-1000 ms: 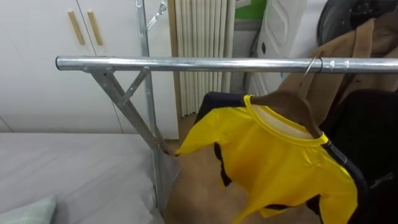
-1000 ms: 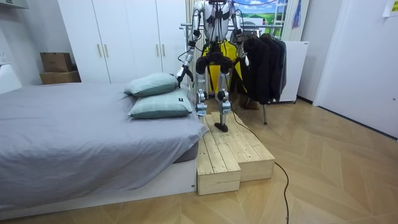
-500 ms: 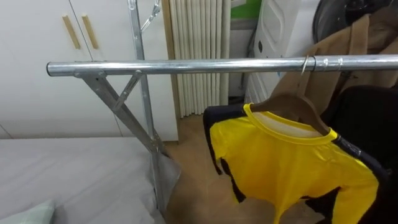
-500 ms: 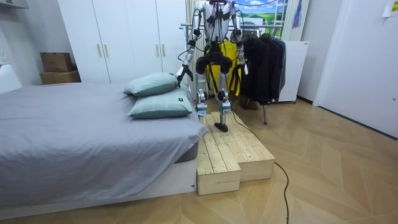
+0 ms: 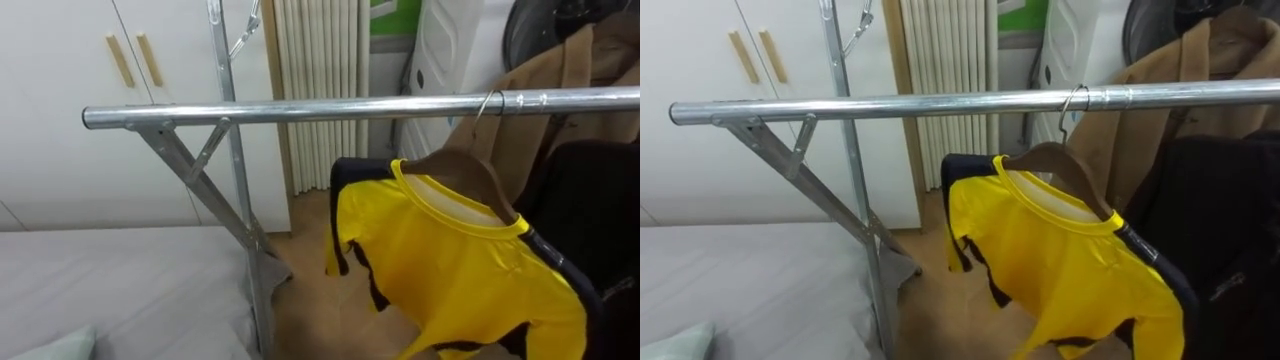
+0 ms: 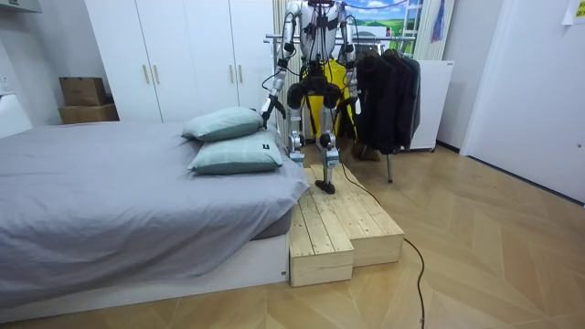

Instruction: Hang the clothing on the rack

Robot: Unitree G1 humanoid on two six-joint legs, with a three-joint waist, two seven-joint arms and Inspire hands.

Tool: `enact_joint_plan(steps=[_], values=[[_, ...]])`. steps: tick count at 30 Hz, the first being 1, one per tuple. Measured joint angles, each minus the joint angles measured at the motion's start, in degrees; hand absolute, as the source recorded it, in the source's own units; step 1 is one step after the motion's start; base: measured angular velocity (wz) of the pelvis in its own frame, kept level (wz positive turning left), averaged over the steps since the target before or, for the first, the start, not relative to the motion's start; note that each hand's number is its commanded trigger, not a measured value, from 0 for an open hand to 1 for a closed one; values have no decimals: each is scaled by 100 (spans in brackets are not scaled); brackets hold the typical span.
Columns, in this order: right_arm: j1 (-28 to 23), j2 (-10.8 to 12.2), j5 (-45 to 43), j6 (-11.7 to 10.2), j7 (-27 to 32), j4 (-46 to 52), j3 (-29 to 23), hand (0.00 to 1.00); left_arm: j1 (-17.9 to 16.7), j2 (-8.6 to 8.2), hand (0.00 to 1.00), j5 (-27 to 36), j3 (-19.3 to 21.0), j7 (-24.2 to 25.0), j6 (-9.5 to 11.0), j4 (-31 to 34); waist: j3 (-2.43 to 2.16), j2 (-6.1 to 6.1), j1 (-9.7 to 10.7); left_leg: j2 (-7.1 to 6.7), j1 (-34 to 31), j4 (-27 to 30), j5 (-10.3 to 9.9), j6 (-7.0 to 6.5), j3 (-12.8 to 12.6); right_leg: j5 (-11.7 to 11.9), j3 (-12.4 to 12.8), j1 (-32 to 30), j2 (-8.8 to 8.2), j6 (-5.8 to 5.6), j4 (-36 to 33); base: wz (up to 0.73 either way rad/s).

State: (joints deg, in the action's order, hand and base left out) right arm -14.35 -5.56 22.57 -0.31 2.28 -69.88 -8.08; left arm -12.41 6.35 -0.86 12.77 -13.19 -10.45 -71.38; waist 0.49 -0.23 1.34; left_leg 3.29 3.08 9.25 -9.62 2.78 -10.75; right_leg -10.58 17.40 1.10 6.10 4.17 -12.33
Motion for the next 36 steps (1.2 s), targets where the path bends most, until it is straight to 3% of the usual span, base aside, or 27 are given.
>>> enact_joint_plan(steps=[12, 14, 16, 19, 23, 36], values=[[238, -15, -156, 107, 10, -14, 67, 0, 41, 0, 0, 143, -174, 20, -1, -22, 3, -13, 28, -9, -8, -6, 0, 0, 64, 4, 43, 9, -7, 5, 53, -1], [301, -15, -203, 104, 11, -3, 80, 0, 85, 3, 0, 143, -175, 22, -1, -22, 11, -10, 23, -17, -9, -6, 0, 0, 101, 3, 34, 9, -8, 5, 54, 0], [356, -16, -219, 47, 12, -3, 207, 0, 121, 5, 0, 143, -179, 22, 0, -10, 26, -13, 24, -42, -14, -6, 0, 0, 337, 0, 23, 10, -8, 2, 55, 3], [415, -32, -216, -7, 7, -2, 263, 0, 177, 5, 0, 144, -207, 22, 0, -10, 65, -9, 24, -55, -25, -6, 0, 0, 398, -4, 10, 10, -15, -4, 57, 4], [438, -32, -246, -93, 4, -6, 320, 0, 188, 5, 0, 142, -227, 16, 6, -10, 63, -23, 21, -65, -28, -6, 1, -1, 417, -7, -9, 10, -25, -10, 56, 1], [421, -39, -268, -83, 2, -19, 357, 0, 188, 4, 0, 135, -227, -8, 8, -10, 78, 17, 6, -67, -24, -5, 1, -1, 412, -7, -36, 20, -43, -9, 57, 0]])
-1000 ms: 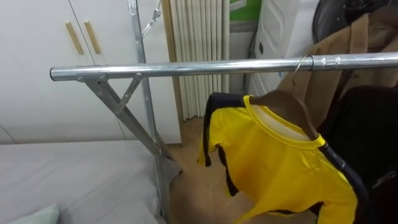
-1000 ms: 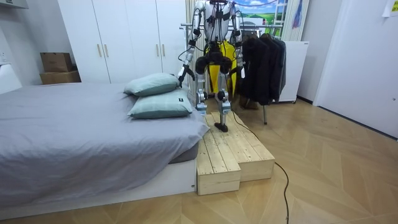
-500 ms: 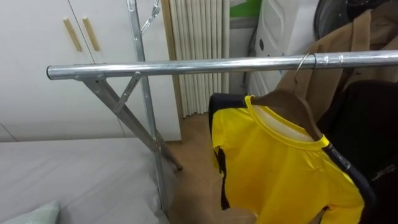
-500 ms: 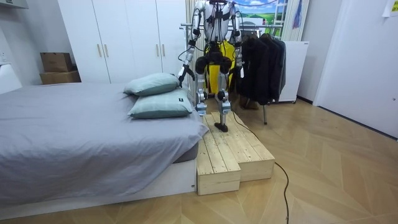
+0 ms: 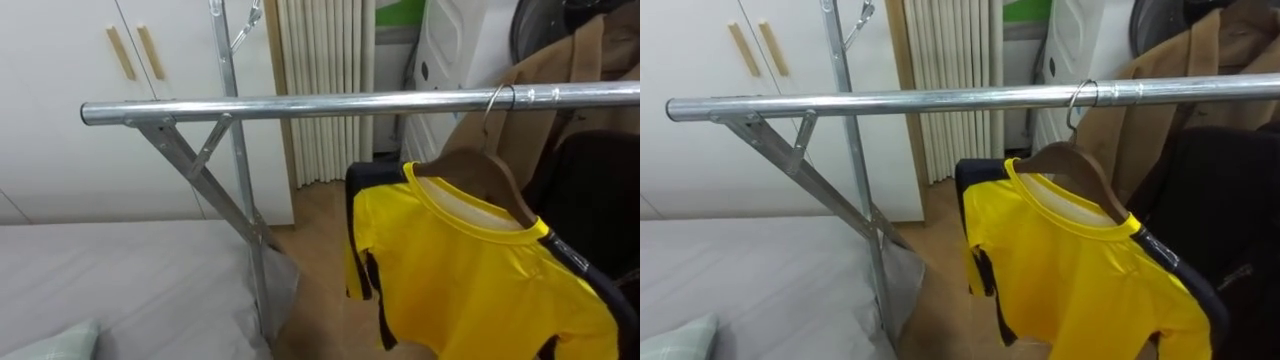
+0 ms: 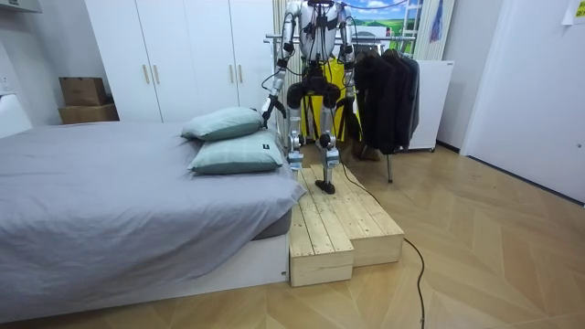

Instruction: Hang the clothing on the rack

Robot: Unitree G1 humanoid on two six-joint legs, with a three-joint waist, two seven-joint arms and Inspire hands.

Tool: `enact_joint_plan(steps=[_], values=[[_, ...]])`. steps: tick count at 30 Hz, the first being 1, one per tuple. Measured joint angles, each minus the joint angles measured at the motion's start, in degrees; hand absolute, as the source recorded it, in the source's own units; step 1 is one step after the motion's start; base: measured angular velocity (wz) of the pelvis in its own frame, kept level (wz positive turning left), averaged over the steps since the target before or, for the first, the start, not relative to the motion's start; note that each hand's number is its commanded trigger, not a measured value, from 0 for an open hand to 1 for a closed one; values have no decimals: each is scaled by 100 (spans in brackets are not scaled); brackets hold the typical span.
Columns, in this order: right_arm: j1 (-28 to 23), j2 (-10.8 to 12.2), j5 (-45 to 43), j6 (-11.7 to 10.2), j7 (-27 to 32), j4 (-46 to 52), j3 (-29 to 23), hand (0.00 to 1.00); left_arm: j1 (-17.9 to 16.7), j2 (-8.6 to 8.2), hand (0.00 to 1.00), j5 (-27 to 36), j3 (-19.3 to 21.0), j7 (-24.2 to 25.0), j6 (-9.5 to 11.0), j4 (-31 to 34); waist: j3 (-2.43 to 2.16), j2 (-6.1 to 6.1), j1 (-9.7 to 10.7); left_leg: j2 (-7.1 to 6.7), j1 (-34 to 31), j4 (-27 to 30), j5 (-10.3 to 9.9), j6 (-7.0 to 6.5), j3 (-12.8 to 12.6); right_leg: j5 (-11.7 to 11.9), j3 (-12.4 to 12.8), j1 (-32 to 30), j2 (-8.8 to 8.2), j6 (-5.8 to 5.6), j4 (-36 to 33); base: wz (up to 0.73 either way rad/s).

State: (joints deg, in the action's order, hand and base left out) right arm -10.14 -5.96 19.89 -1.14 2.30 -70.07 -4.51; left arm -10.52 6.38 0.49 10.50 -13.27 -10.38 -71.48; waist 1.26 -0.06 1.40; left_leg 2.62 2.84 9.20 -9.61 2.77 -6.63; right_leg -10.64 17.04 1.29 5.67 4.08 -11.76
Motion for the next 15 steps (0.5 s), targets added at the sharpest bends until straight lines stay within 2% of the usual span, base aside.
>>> enact_joint_plan(steps=[15], values=[[0, -35, 7, 121, 4, 0, 49, 0, 0, -6, 0, 0, -67, 9, -1, -1, -23, 43, -3, 0, -6, 2, 0, 0, -6, 2, -18, 0, 9, 3, 0, 0]])
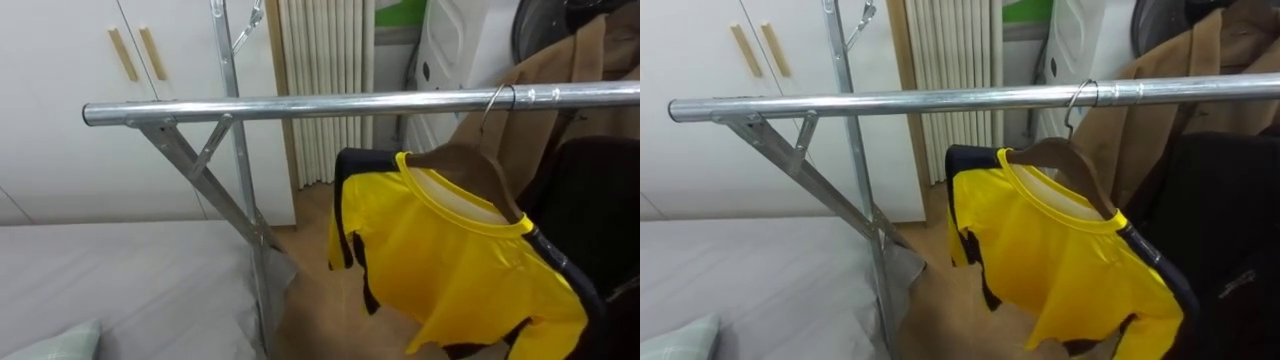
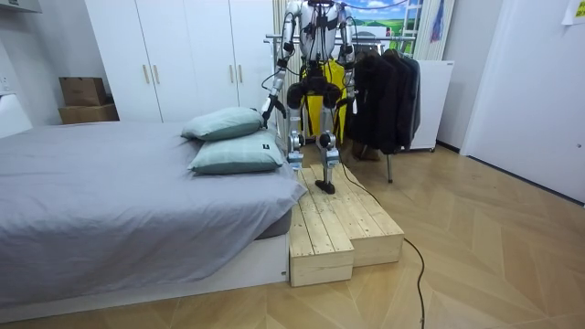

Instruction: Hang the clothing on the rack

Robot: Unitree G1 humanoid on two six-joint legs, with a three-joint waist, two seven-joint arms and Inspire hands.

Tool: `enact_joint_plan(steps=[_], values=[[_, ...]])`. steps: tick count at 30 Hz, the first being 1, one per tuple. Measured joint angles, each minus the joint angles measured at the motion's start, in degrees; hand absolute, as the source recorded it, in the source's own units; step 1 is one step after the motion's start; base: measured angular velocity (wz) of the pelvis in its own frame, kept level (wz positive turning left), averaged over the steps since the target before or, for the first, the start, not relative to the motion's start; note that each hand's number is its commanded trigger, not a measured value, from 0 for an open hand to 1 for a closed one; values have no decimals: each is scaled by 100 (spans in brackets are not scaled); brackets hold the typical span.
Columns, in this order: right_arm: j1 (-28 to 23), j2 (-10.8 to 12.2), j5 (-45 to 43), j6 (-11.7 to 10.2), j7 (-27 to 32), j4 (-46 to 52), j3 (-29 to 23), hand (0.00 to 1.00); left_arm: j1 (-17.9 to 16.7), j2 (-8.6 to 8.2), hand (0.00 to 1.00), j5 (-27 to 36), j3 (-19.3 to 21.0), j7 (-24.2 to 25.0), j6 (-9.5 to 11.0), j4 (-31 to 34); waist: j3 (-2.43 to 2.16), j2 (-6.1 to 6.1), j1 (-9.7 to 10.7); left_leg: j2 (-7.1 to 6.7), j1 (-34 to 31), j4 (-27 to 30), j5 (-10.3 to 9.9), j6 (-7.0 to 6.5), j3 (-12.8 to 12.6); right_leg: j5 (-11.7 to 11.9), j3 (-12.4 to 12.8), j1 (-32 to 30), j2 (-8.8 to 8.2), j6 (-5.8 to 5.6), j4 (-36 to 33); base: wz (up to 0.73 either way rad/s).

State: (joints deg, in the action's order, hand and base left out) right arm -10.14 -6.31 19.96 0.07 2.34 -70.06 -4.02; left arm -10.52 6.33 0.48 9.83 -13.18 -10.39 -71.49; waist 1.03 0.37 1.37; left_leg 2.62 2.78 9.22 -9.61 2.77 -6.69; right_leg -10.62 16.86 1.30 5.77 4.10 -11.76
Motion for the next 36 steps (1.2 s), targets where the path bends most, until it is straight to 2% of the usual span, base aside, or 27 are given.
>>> enact_joint_plan(steps=[8, 14, 17, 18, 19, 20, 22, 23, 24, 25, 26, 27, 28, 29, 30, 31, 32, 33, 34, 35, 36], values=[[9, -12, 19, -1, 24, 28, 0, 0, 24, -16, 0, 0, 1, -1, 0, 0, -9, 27, -7, 1, 2, 11, 0, 0, 36, 0, -54, 15, -1, 1, -3, 2], [146, -81, -82, -1, 56, 170, 244, 0, 128, -15, 0, 3, -38, -20, 57, 9, -8, 25, -40, -1, -142, 114, 1, 1, 187, -29, -241, -39, -22, 27, -43, 15], [398, -179, -330, -5, 46, 227, 556, 0, 206, -9, 0, 13, -255, -54, 132, 72, -17, 42, -112, 1, -375, 225, 1, 5, 288, -61, -411, -230, -54, 41, -164, 25], [503, -189, -412, -10, 45, 216, 676, 0, 250, 2, 0, 82, -374, -100, 214, 79, -17, 40, -136, -14, -448, 255, 12, 15, 395, -79, -530, -259, -69, 58, -196, 50], [592, -181, -601, -28, 29, 211, 750, 0, 277, 2, 0, 151, -433, -140, 337, 86, -42, 32, -210, -34, -536, 259, 48, 30, 499, -97, -640, -321, -86, 76, -226, 49], [650, -177, -700, -35, 2, 206, 757, 0, 278, -7, 0, 153, -435, -143, 420, 101, -43, 39, -267, -34, -584, 270, 64, 35, 525, -99, -696, -352, -89, 82, -232, 59], [690, -181, -956, -95, -56, 189, 799, 0, 328, -18, 0, 152, -468, -118, 623, 113, -45, 51, -310, -29, -802, 433, 98, 44, 481, -104, -1046, -381, -136, 98, -206, 79], [721, -186, -1084, -136, -73, 146, 855, 0, 339, -17, 0, 123, -527, -97, 741, 117, -46, 51, -380, -18, -908, 473, 164, 40, 340, -132, -1440, -389, -199, 140, -203, 85], [762, -191, -1122, -131, -110, 108, 886, 0, 340, -22, 0, 104, -584, -57, 845, 120, -62, 35, -525, -3, -1012, 511, 214, 41, 161, -172, -2030, -424, -299, 194, -178, 86], [830, -206, -1110, -137, -124, 88, 953, 0, 329, -31, 0, 132, -635, 8, 874, 140, -69, 54, -579, -15, -1132, 508, 317, 50, 132, -172, -2477, -427, -367, 206, -96, 67], [857, -209, -1114, -142, -122, 76, 953, 0, 326, -36, 0, 150, -671, 32, 874, 171, -78, 62, -581, -30, -1172, 451, 388, 40, 105, -161, -2639, -427, -394, 222, -53, 99], [884, -221, -1144, -142, -118, 45, 937, 0, 345, -59, 0, 153, -670, 66, 884, 231, -88, 28, -502, 4, -1222, 479, 416, -8, -191, -152, -3008, -425, -462, 247, 6, 124], [871, -226, -1156, -131, -123, -4, 880, 0, 334, -71, 0, 147, -646, 161, 944, 256, -96, 29, -481, 151, -1211, 761, 267, -89, -759, -183, -3475, -393, -522, 296, 7, 120], [871, -231, -1157, -130, -119, -1, 850, 0, 322, -74, 0, 140, -639, 215, 976, 273, -95, 34, -478, 226, -1190, 937, 158, -108, -1021, -199, -3737, -367, -546, 312, 22, 108], [880, -241, -1154, -118, -89, -2, 836, 0, 319, -70, 0, 119, -610, 279, 1023, 288, -80, 55, -472, 412, -1148, 1350, -72, -126, -1438, -212, -4161, -318, -549, 325, 67, 79], [882, -237, -1136, -109, -59, 5, 835, 0, 321, -49, 0, 122, -596, 293, 1028, 293, -80, 55, -455, 507, -1133, 1582, -183, -135, -1611, -228, -4393, -280, -549, 330, 118, 119], [874, -235, -1128, -98, -33, 31, 823, 0, 318, 25, 0, 118, -607, 337, 1022, 288, -74, 59, -346, 688, -1068, 2059, -368, -148, -1829, -256, -4777, -218, -551, 318, 171, 150], [870, -234, -1124, -50, -12, 32, 803, 0, 315, 126, 0, 110, -681, 398, 989, 282, -67, 46, -226, 787, -900, 2328, -423, -166, -1962, -283, -5146, -148, -565, 307, 194, 197], [868, -233, -1113, 3, 5, 31, 676, 0, 264, 184, 0, 106, -686, 472, 985, 282, -56, 31, -139, 854, -693, 2430, -465, -155, -2025, -329, -5528, -106, -588, 299, 192, 170], [856, -237, -1102, 15, 8, 30, 601, 0, 234, 201, 0, 104, -689, 506, 984, 282, -54, 28, -117, 879, -575, 2423, -479, -132, -2057, -346, -5696, -99, -594, 285, 185, 161], [837, -248, -1105, 18, 9, 31, 470, 0, 169, 211, 0, 100, -686, 554, 985, 282, -45, 13, -95, 882, -315, 2302, -515, -69, -2130, -362, -5993, -83, -613, 273, 171, 156]])
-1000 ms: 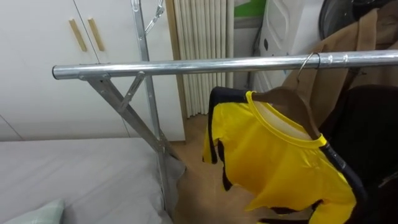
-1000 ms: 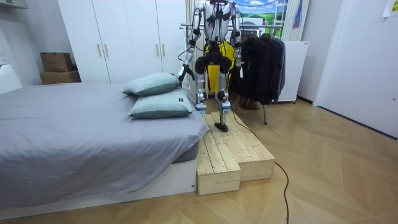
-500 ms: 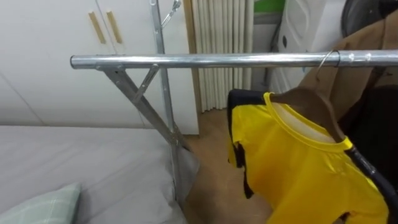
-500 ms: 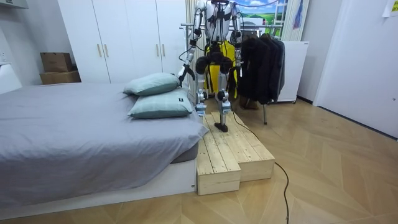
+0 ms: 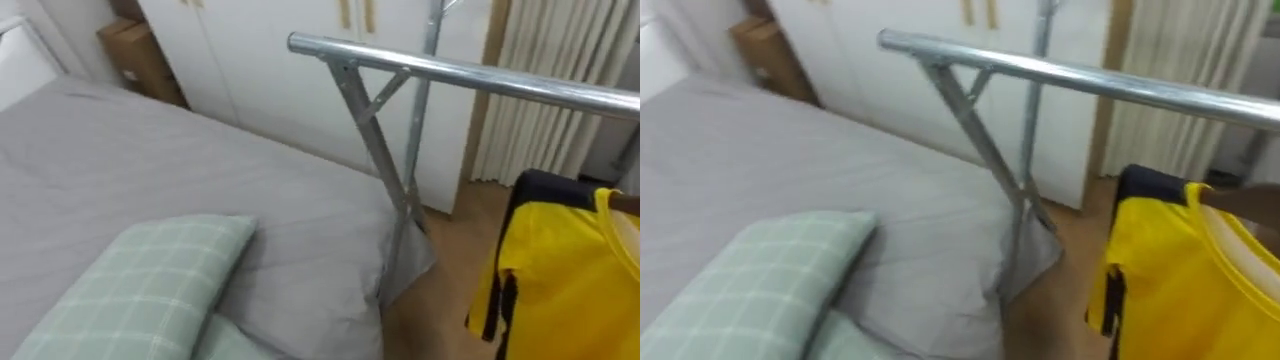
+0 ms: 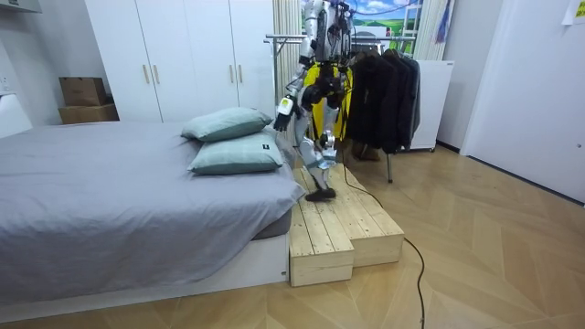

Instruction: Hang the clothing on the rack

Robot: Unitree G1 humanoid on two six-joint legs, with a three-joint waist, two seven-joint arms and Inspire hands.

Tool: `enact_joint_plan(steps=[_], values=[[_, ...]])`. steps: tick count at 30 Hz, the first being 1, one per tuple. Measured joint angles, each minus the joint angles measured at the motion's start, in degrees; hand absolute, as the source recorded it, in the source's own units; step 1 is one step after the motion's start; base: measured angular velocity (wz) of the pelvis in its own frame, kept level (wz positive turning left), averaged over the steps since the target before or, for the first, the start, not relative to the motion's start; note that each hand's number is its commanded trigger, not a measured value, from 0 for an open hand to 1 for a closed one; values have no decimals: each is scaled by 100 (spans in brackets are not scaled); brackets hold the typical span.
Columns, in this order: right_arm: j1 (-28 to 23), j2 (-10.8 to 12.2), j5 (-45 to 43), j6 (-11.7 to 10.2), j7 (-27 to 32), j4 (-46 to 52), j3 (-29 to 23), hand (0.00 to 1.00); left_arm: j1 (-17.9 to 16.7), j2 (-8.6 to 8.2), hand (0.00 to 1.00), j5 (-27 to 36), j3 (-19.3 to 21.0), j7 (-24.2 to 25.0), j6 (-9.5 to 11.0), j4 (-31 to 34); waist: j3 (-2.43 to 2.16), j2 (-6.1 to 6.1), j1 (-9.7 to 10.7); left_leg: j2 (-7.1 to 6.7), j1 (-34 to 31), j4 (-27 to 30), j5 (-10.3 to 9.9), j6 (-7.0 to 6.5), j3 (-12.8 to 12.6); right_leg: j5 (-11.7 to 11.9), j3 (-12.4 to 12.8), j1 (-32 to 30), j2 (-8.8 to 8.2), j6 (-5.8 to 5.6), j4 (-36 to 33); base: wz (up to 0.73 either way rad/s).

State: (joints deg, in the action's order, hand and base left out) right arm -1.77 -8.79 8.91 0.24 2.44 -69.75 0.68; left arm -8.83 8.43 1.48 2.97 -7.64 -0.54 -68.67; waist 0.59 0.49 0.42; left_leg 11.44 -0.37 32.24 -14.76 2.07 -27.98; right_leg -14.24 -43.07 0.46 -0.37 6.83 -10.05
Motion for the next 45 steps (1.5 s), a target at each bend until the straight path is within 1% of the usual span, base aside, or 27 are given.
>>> enact_joint_plan(steps=[1, 2, 3, 4, 5, 7, 10, 11, 12, 13, 15, 17, 19, 20, 21, 22, 23, 24, 25, 28, 30, 31, 32, 34, 38, 40, 45], values=[[-11, -16, 6, 2, 5, 2, -46, 0, -59, 3, 0, -70, 0, 55, -21, 1, 6, -9, 11, -12, 290, -329, -1, 12, -153, -10, -309, -1, -7, -17, -3, 150], [-9, -18, 1, 2, 5, 4, -80, 0, -79, 3, 0, -149, 3, 67, -46, 1, 6, -7, 15, -27, 417, -512, -15, 42, -218, -14, -434, -13, -7, -25, -17, 146], [-11, -7, -1, 2, 15, 36, -169, 0, -94, -3, 0, -268, 9, 86, -90, 4, -8, 15, 16, -96, 584, -907, -70, 126, -279, -42, -669, -92, -34, -73, -117, 128], [29, 11, 3, -12, 38, 76, -196, 0, -89, -11, 0, -352, 6, 78, -104, 12, 1, 3, 16, -166, 665, -1361, -123, 185, -361, -77, -840, -185, -107, -127, -288, 118], [57, 25, 18, -25, 38, 89, -193, 0, -88, -8, 0, -358, 9, 69, -108, 17, 13, -24, 9, -223, 704, -1555, -120, 189, -360, -90, -919, -217, -160, -147, -365, 90], [90, 14, 141, -112, 49, 105, -193, 0, -59, -9, 0, -389, 8, 45, -138, 23, 1, -45, -69, -316, 737, -1991, -176, 251, -366, -94, -1138, -305, -321, -159, -598, 60], [48, 23, 255, -140, 54, 99, -121, 0, -55, -16, 0, -368, 15, 42, -142, 21, -24, -47, -201, -332, 753, -2072, -226, 236, -361, 27, -1200, -305, -474, -220, -784, 25], [7, 34, 274, -138, 53, 92, -30, 0, -48, -23, 0, -339, 12, 34, -146, 21, -29, -37, -175, -346, 751, -2066, -197, 200, -270, 132, -1128, -265, -510, -243, -773, 40], [-86, 49, 320, -134, 53, 92, 11, 0, -29, -20, 0, -342, 12, 10, -161, 21, -34, -41, -94, -391, 740, -2066, -170, 136, -120, 198, -833, -246, -563, -266, -785, 54], [-139, 50, 324, -131, 53, 92, 30, 0, -26, -18, 0, -341, 11, -19, -166, 20, -41, -48, -55, -419, 731, -2067, -151, 99, -29, 229, -653, -242, -576, -270, -778, 62], [-304, 51, 274, -131, 91, 82, 15, 0, -21, -9, 0, -356, 30, -62, -159, 33, -44, -69, 21, -484, 707, -2069, -99, -5, 212, 382, 16, -228, -583, -386, -727, 53], [-327, 56, 275, -145, 150, 71, 14, 0, -25, -10, 0, -370, 31, -82, -159, 39, -41, -75, 81, -524, 691, -2075, -83, -68, 341, 486, 88, -173, -579, -445, -630, 35], [-398, 57, 304, -151, 244, 52, 24, 0, -11, 5, 0, -353, 16, -110, -158, 34, -49, -58, 123, -545, 693, -2077, -79, -137, 551, 614, 462, -28, -541, -590, -452, 45], [-416, 57, 343, -147, 264, 49, 27, 0, 4, 3, 0, -347, 15, -134, -156, 34, -49, -63, 122, -561, 692, -2077, -73, -153, 619, 628, 644, -8, -539, -610, -438, 57], [-453, 57, 451, -139, 295, 47, 23, 0, -3, -2, 0, -332, 17, -186, -152, -9, -45, -77, 116, -606, 692, -2087, -56, -187, 738, 653, 1071, 18, -538, -651, -413, 56], [-465, 58, 435, -124, 315, 43, -7, 0, -17, -2, 0, -328, 32, -189, -144, -38, -47, -69, 108, -631, 692, -2099, -43, -210, 857, 685, 1380, 52, -516, -703, -367, 51], [-460, 63, 414, -112, 318, 43, -51, 0, -39, 0, 0, -328, 44, -193, -138, -53, -51, -61, 100, -643, 692, -2105, -38, -218, 908, 700, 1530, 63, -506, -727, -357, 43], [-447, 72, 377, -78, 326, 47, -131, 0, -105, 8, 0, -330, 103, -221, -139, -64, -53, -57, 104, -677, 688, -2121, -27, -238, 1028, 710, 1793, 79, -480, -745, -352, 45], [-457, 81, 318, -53, 346, 49, -228, 0, -147, 14, 0, -332, 139, -264, -146, -95, -53, -58, 118, -715, 676, -2140, -11, -263, 1179, 712, 1903, 110, -468, -768, -340, 51], [-485, 132, 222, -11, 458, 48, -433, 0, -259, 29, 0, -335, 139, -315, -161, -215, -58, -44, 142, -752, 667, -2139, 0, -282, 1427, 733, 2050, 242, -466, -812, -252, 50], [-487, 184, 203, -10, 539, 49, -440, 0, -347, 31, 0, -377, 141, -316, -208, -271, -57, -78, 120, -827, 621, -2130, 11, -301, 1607, 677, 2331, 278, -493, -902, -248, 43], [-485, 192, 200, -10, 556, 50, -439, 0, -375, 26, 0, -398, 141, -316, -214, -285, -56, -83, 119, -840, 594, -2116, 15, -308, 1642, 671, 2377, 280, -498, -912, -248, 42], [-480, 194, 197, -9, 563, 49, -435, 0, -393, 11, 0, -410, 140, -316, -254, -273, -46, -104, 116, -899, 582, -2102, 20, -317, 1738, 664, 2446, 309, -507, -925, -242, 44], [-495, 198, 124, -6, 559, 44, -427, 0, -414, 5, 0, -438, 153, -316, -374, -274, -33, -121, 79, -928, 584, -2084, 21, -319, 1909, 640, 2604, 446, -505, -969, -119, 42], [-387, 210, -96, -5, 538, -51, -410, 0, -385, -33, 0, -466, 278, -311, -432, -231, -28, -153, 76, -964, 581, -2055, 23, -319, 2085, 624, 2608, 614, -485, -998, 60, 23], [-384, 209, -123, 0, 476, -50, -326, 0, -366, -37, 0, -459, 269, -309, -429, -150, -6, -200, 77, -971, 556, -2042, 36, -296, 2194, 595, 2605, 648, -485, -1041, 65, 24], [-336, 194, -195, 0, 316, -57, -252, 0, -298, -61, 0, -492, 258, -282, -418, 14, -6, -236, 82, -966, 453, -2045, 83, -231, 2276, 577, 2637, 647, -452, -1067, 164, 10]])
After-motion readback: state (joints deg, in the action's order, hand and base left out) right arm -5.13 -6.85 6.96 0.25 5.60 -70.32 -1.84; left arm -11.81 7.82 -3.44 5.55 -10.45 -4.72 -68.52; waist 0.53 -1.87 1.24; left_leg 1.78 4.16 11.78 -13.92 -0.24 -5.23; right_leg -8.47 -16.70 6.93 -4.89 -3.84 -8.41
